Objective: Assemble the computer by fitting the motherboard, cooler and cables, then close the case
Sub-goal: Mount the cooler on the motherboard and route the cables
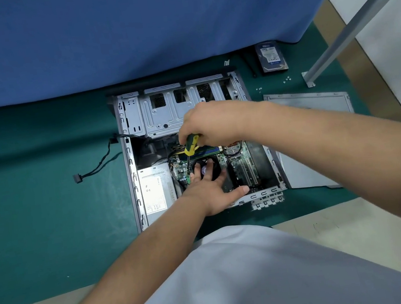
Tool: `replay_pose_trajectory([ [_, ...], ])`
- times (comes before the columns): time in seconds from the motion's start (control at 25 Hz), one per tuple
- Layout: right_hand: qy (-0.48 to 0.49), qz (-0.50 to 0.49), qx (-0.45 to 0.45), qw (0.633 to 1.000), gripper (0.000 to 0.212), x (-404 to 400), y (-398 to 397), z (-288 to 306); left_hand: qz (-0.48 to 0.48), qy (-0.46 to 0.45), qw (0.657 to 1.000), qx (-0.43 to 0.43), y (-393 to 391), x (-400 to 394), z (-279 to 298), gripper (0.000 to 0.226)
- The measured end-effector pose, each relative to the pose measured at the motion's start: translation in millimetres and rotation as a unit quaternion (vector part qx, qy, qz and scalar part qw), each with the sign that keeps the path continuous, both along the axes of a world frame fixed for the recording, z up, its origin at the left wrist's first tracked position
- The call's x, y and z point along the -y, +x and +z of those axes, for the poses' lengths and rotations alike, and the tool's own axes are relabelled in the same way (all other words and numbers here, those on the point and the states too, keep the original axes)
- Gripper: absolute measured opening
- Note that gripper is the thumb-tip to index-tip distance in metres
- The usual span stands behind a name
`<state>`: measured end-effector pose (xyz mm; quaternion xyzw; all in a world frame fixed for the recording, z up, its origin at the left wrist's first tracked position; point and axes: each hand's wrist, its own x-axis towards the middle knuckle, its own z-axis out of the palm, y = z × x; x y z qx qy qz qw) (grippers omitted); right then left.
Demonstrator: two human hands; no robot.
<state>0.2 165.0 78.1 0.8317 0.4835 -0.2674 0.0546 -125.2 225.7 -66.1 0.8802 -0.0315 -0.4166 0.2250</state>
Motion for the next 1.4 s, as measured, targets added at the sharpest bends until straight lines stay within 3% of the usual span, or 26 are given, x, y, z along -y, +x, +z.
replay_pose_trajectory([
  [0.12, 0.026, -0.061, 0.063, 0.996, 0.027, -4.1, -13.1, -9.1, -0.005, 0.003, 1.000, 0.006, -0.3, 0.4, -2.0, 0.107],
  [0.2, 0.013, -0.094, 0.099, 0.990, 0.045, -5.1, -19.3, -13.1, -0.007, 0.007, 1.000, 0.014, -1.1, 0.5, -3.0, 0.106],
  [0.28, 0.014, -0.091, 0.119, 0.989, 0.049, -5.3, -21.1, -16.1, -0.012, 0.017, 0.999, 0.028, -1.3, 0.5, -3.9, 0.105],
  [0.84, 0.003, -0.082, 0.110, 0.991, 0.059, -14.9, -17.0, -13.7, -0.049, 0.038, 0.996, 0.060, -1.1, 1.0, -2.4, 0.105],
  [1.04, 0.000, -0.002, 0.024, 1.000, 0.040, -11.5, -6.0, 1.6, -0.044, 0.019, 0.998, 0.038, 1.2, -0.8, 0.4, 0.104],
  [1.16, -0.015, 0.020, 0.022, 0.999, 0.039, -10.6, -0.5, 10.8, -0.042, 0.010, 0.999, 0.028, 4.7, -2.8, 1.1, 0.102],
  [1.28, 0.007, -0.054, 0.058, 0.997, 0.031, -10.7, -9.5, 4.2, -0.042, 0.005, 0.999, 0.030, 6.0, -4.5, 0.3, 0.101],
  [1.4, 0.009, -0.142, 0.148, 0.979, 0.049, -15.8, -27.8, -12.6, -0.033, -0.010, 0.999, 0.032, 6.4, -6.0, -1.4, 0.100],
])
